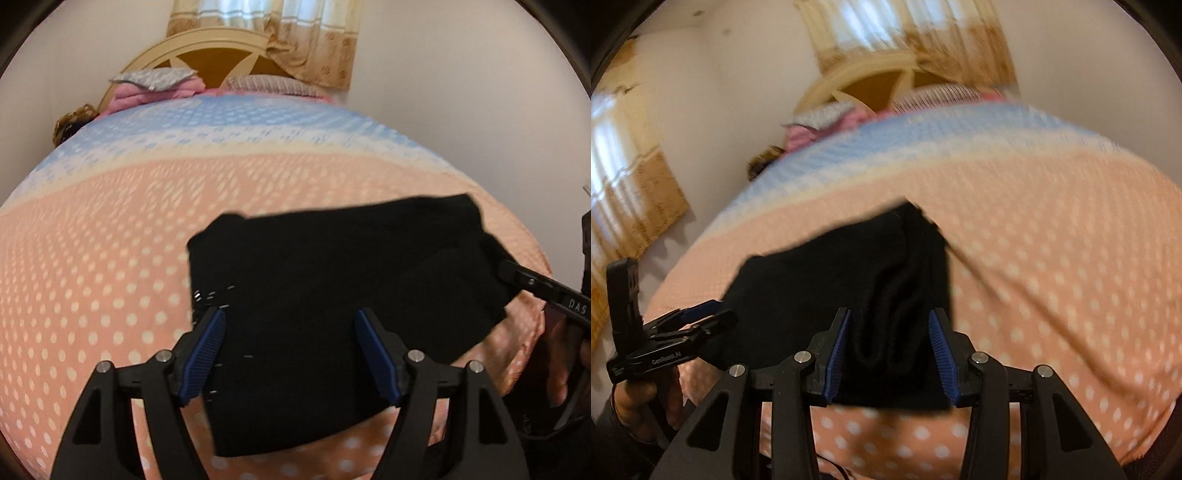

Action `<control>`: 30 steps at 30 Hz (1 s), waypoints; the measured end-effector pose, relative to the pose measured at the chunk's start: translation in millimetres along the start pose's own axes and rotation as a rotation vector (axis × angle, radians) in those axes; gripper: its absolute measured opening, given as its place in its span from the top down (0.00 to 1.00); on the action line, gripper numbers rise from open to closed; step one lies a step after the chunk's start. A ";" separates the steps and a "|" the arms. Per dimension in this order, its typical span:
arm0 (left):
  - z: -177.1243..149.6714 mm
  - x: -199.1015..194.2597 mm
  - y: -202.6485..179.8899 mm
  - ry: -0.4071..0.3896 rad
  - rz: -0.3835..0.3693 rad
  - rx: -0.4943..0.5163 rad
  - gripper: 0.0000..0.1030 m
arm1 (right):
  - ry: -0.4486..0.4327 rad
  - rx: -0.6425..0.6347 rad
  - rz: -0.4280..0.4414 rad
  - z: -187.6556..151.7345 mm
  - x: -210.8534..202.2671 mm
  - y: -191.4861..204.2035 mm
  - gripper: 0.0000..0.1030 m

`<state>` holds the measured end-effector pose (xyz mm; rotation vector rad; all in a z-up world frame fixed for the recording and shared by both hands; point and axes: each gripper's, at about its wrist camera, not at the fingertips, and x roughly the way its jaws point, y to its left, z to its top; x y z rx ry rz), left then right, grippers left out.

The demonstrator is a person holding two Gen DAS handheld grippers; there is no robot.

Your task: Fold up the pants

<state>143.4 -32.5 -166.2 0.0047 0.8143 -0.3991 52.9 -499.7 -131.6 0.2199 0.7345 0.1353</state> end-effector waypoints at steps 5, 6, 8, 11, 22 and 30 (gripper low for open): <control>-8.9 4.9 -4.0 0.002 0.010 0.012 0.26 | 0.091 0.075 0.036 -8.5 17.6 -25.8 0.59; -10.0 3.8 -6.0 0.000 0.013 0.019 0.26 | 0.092 0.078 0.041 -8.0 18.6 -27.6 0.59; -8.7 3.6 -7.2 0.002 0.013 0.021 0.26 | 0.090 0.053 0.036 -8.0 18.2 -26.6 0.59; -5.8 3.9 0.4 0.011 0.016 0.015 0.26 | 0.085 0.049 0.023 -5.8 15.4 -23.8 0.59; -9.9 -5.0 13.4 0.007 -0.006 -0.011 0.26 | -0.079 -0.096 0.047 26.8 -12.8 41.4 0.59; -14.6 -2.5 21.2 0.023 -0.038 -0.039 0.24 | 0.111 -0.115 0.008 1.9 36.2 43.8 0.59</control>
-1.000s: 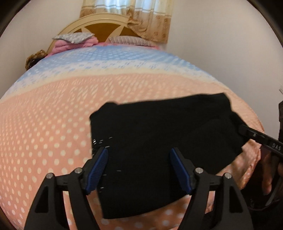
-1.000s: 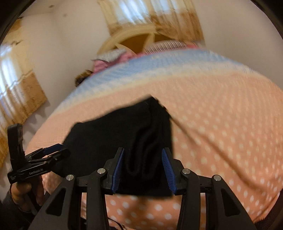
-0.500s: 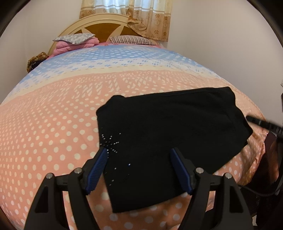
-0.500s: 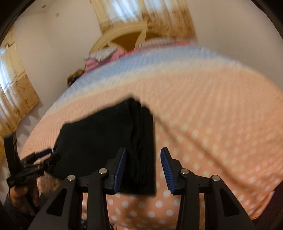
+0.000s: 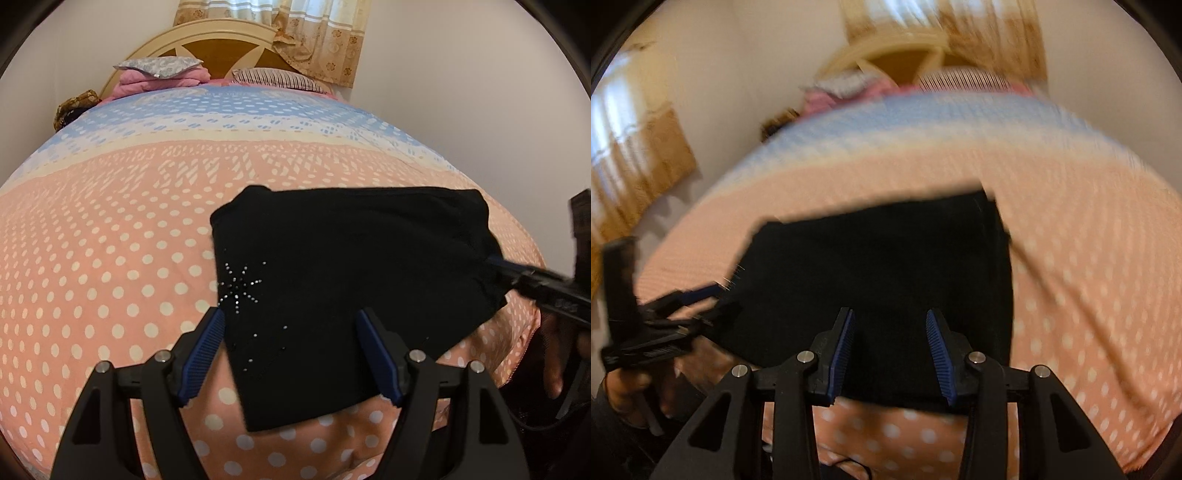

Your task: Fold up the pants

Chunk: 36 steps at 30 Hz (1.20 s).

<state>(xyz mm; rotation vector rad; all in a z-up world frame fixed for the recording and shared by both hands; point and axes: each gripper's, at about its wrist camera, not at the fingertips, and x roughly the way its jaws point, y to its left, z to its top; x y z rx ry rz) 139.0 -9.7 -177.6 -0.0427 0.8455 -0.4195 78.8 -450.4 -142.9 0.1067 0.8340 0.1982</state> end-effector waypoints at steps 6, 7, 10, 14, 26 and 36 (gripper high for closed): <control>-6.0 -2.0 4.3 0.004 -0.022 -0.015 0.23 | 0.015 -0.017 -0.012 6.9 -3.5 5.5 0.59; -6.4 -2.3 5.1 0.004 -0.024 -0.016 0.23 | 0.013 -0.020 -0.013 8.5 -6.0 8.6 0.59; -11.2 -4.2 7.5 0.009 -0.034 -0.017 0.23 | -0.012 -0.033 0.031 22.4 -12.8 18.8 0.59; -17.8 -6.6 12.7 0.012 -0.044 -0.032 0.19 | -0.006 -0.035 0.124 49.2 -10.5 35.3 0.59; -19.9 -11.7 16.0 0.012 -0.063 -0.052 0.19 | 0.205 -0.167 0.253 119.8 112.2 127.9 0.59; -23.4 -12.0 13.8 0.011 -0.054 -0.046 0.18 | 0.439 -0.217 0.295 118.2 171.3 152.0 0.86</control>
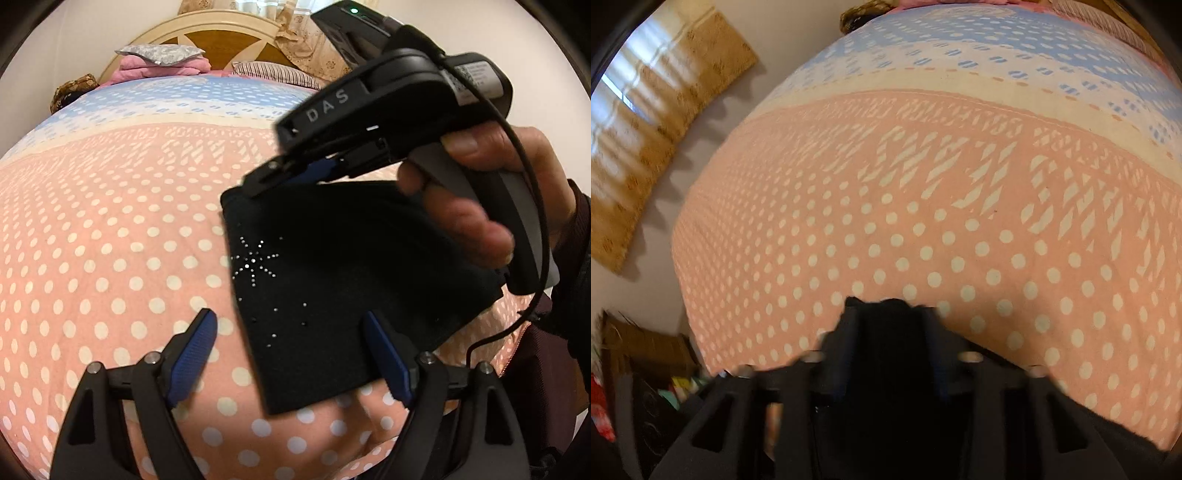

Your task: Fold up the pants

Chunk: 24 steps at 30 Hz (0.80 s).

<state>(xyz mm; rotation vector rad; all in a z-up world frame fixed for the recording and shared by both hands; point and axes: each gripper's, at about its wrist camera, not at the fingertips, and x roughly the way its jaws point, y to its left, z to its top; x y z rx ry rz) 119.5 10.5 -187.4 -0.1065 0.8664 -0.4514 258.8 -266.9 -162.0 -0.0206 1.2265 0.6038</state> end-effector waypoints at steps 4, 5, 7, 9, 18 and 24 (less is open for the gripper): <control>-0.3 1.7 -4.8 0.000 0.007 0.001 0.18 | -0.067 0.038 0.016 -1.8 -9.8 0.2 0.92; -0.6 1.8 -5.9 0.000 0.011 0.003 0.18 | -0.088 0.036 0.012 -1.0 -14.0 1.6 0.92; -0.8 1.7 -8.4 -0.002 0.014 0.004 0.18 | -0.119 0.032 -0.006 3.9 -18.7 6.1 0.93; -1.5 2.8 -9.0 -0.004 0.015 0.005 0.17 | -0.119 0.038 -0.016 8.6 -17.1 5.9 0.93; -2.4 3.0 -9.8 -0.003 0.009 0.006 0.16 | -0.133 0.060 -0.053 -3.1 -20.2 -5.7 0.57; 2.8 -4.0 -4.4 -0.016 0.007 -0.034 0.16 | -0.280 0.071 -0.071 -50.2 -93.2 -11.8 0.57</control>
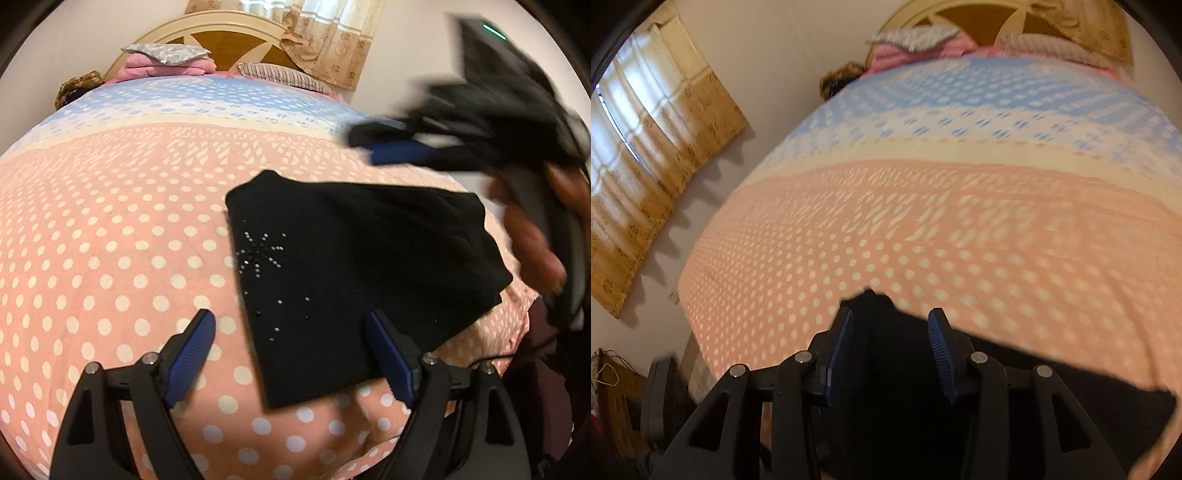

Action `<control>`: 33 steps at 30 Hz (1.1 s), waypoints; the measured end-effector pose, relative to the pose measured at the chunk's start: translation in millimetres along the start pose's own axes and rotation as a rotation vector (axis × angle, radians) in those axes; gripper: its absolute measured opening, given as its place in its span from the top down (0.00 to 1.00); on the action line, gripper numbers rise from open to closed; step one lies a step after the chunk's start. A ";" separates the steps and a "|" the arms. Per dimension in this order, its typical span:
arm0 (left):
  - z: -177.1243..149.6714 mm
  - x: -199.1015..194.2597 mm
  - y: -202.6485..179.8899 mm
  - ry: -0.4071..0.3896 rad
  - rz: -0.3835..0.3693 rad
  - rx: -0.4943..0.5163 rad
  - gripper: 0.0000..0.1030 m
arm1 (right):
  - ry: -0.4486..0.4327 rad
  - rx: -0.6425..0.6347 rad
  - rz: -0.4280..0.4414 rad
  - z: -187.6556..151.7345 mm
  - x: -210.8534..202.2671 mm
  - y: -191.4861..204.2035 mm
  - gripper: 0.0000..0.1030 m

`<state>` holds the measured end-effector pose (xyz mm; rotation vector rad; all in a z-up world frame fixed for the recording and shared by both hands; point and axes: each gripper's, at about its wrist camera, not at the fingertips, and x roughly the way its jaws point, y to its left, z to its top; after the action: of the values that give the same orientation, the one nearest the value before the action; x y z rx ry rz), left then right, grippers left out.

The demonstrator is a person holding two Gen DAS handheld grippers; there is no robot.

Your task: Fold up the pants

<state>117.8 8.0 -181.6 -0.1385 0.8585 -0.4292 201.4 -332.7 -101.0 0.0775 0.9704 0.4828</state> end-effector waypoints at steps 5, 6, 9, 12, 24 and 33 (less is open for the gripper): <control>4.5 -6.1 4.9 -0.027 0.004 -0.016 0.16 | -0.078 0.010 -0.109 -58.9 -63.9 -25.7 0.56; 5.0 -6.5 4.8 -0.030 0.005 -0.014 0.16 | -0.089 0.024 -0.123 -69.7 -72.9 -32.1 0.56; 5.8 -6.0 6.7 -0.022 0.015 -0.012 0.16 | -0.118 0.102 -0.193 -107.2 -101.3 -56.3 0.56; 5.7 -3.4 4.8 -0.016 0.011 -0.018 0.16 | -0.147 0.182 -0.265 -139.5 -126.0 -79.1 0.56; 0.0 1.2 0.4 0.000 0.030 0.002 0.16 | -0.193 0.301 -0.158 -166.5 -134.3 -106.1 0.56; -0.5 -6.0 -1.5 -0.023 0.026 0.009 0.16 | -0.170 0.265 -0.214 -173.1 -125.9 -93.8 0.94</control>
<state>113.5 9.2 -177.3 -0.1240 0.8348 -0.4059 36.4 -496.0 -128.3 0.2473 0.8595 0.1461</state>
